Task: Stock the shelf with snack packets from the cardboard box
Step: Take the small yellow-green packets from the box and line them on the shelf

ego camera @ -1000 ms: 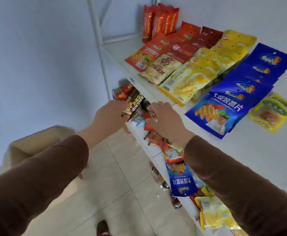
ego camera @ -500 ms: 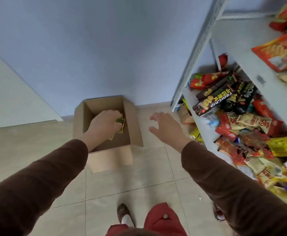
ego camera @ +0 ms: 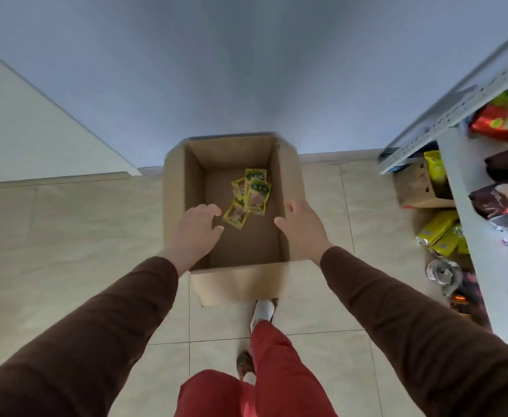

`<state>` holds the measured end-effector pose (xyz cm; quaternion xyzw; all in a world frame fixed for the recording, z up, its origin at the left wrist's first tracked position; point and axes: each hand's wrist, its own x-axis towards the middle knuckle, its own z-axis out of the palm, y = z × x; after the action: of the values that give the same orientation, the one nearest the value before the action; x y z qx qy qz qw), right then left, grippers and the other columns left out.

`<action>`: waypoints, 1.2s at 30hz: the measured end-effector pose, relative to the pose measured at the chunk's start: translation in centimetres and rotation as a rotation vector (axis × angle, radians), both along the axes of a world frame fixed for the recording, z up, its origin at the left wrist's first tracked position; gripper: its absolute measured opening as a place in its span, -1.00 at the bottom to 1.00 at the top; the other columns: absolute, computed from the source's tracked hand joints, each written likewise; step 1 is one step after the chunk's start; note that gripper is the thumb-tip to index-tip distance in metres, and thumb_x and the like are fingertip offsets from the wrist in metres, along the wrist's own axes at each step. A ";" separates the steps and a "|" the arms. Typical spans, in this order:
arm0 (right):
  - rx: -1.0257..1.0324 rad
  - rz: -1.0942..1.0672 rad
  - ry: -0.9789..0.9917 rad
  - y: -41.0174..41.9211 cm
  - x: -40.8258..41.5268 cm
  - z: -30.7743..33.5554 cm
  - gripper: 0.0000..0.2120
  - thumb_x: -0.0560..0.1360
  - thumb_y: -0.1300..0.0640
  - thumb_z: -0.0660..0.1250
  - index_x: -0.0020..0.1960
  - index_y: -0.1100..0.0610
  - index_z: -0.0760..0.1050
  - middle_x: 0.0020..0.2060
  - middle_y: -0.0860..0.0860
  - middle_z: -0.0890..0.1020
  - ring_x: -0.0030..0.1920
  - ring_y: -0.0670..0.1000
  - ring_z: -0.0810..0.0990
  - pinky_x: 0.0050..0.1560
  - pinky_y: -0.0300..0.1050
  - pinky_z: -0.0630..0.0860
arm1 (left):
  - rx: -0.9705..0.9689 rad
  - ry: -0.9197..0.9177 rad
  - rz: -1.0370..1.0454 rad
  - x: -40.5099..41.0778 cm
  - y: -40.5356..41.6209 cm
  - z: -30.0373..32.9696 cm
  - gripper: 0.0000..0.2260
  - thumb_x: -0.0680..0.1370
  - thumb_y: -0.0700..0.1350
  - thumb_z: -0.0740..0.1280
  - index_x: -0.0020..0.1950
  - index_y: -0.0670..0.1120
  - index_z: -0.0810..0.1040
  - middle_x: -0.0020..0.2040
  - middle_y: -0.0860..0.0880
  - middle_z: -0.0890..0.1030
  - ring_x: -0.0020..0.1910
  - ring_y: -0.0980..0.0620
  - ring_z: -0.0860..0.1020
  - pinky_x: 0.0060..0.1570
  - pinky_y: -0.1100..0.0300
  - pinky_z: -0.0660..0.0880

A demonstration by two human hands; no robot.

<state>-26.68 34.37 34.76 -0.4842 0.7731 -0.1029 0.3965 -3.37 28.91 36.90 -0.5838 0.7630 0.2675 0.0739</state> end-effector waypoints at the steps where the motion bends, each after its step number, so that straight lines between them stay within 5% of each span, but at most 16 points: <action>1: 0.017 -0.016 -0.009 -1.5 0.4 -2.4 -0.49 0.60 -0.10 0.30 0.49 0.04 0.33 0.35 0.03 0.51 0.31 0.10 0.52 0.28 0.01 0.49 | 0.018 -0.004 0.010 0.2 -1.3 -2.1 -0.68 0.60 -0.04 0.32 0.35 -0.04 0.50 0.22 -0.04 0.57 0.21 -0.07 0.52 0.17 0.05 0.45; 6: 0.135 -0.177 -0.131 -8.3 2.4 -15.1 -0.47 0.65 0.01 0.27 0.55 0.10 0.23 0.44 0.08 0.41 0.40 0.15 0.45 0.40 0.03 0.40 | 0.081 -0.001 0.056 0.9 -7.0 -13.9 -0.69 0.60 -0.06 0.33 0.34 -0.04 0.50 0.18 -0.03 0.57 0.21 -0.07 0.52 0.18 0.03 0.48; 12: 0.226 -0.255 -0.037 -14.7 4.0 -33.1 -0.47 0.62 -0.01 0.32 0.48 0.22 0.31 0.36 0.18 0.43 0.32 0.20 0.49 0.31 0.05 0.46 | 0.092 0.022 0.038 1.5 -12.3 -28.9 -0.68 0.61 -0.06 0.32 0.36 -0.01 0.49 0.20 0.01 0.57 0.19 -0.02 0.53 0.11 0.07 0.51; 20: 0.263 -0.520 0.011 -19.9 4.9 -52.4 -0.24 0.56 -0.05 0.40 0.58 0.26 0.15 0.47 0.23 0.34 0.46 0.23 0.35 0.40 0.06 0.32 | 0.141 0.120 0.053 2.5 -16.8 -44.7 -0.64 0.59 -0.06 0.36 0.39 -0.02 0.46 0.23 -0.01 0.57 0.18 0.00 0.55 0.13 0.06 0.54; 25: 0.243 -0.649 0.064 -21.7 5.0 -58.3 -0.10 0.43 -0.06 0.55 0.55 0.21 0.13 0.48 0.21 0.31 0.48 0.26 0.29 0.43 0.13 0.31 | 0.186 0.241 0.177 1.3 -20.5 -50.7 -0.69 0.59 -0.06 0.38 0.32 -0.05 0.50 0.17 0.02 0.57 0.16 0.01 0.54 0.11 0.13 0.51; 28: 0.228 -0.797 -0.017 -21.4 4.9 -59.9 -0.13 0.37 -0.03 0.61 0.47 0.18 0.19 0.38 0.20 0.46 0.38 0.26 0.45 0.33 0.16 0.46 | 0.182 0.257 0.222 -0.5 -22.8 -53.2 -0.74 0.60 -0.08 0.36 0.27 -0.08 0.52 0.09 0.01 0.56 0.08 0.00 0.54 0.03 0.14 0.49; 31: 0.197 -0.929 -0.177 -19.5 4.8 -60.6 -0.34 0.35 0.06 0.62 0.34 0.16 0.41 0.22 0.16 0.61 0.23 0.21 0.61 0.22 0.14 0.57 | 0.166 0.230 0.216 -2.9 -25.1 -55.4 -0.74 0.58 -0.12 0.35 0.27 -0.10 0.53 0.05 -0.04 0.60 0.02 -0.06 0.56 -0.12 0.20 0.38; 33: 0.190 -0.978 -0.301 -16.9 5.4 -60.6 -0.64 0.39 0.12 0.58 0.14 0.11 0.60 0.07 0.12 0.69 0.10 0.16 0.68 0.15 0.14 0.62 | 0.184 0.196 0.221 -5.1 -26.2 -56.8 -0.69 0.57 -0.11 0.37 0.30 -0.14 0.52 0.12 -0.12 0.63 0.06 -0.12 0.59 -0.10 0.17 0.42; 36: 0.170 -1.119 -0.341 -12.9 6.9 -60.9 -0.72 0.40 0.15 0.58 0.08 0.09 0.63 0.02 0.09 0.71 0.03 0.14 0.69 0.12 0.09 0.62 | 0.230 0.163 0.279 -8.9 -27.0 -58.3 -0.53 0.52 -0.01 0.45 0.35 -0.19 0.48 0.24 -0.17 0.60 0.19 -0.18 0.58 0.00 0.13 0.45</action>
<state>-19.78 21.47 -26.14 0.0540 0.8420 -0.3104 0.4379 -12.26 1.88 -21.43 -0.6478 0.6426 0.4071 0.0404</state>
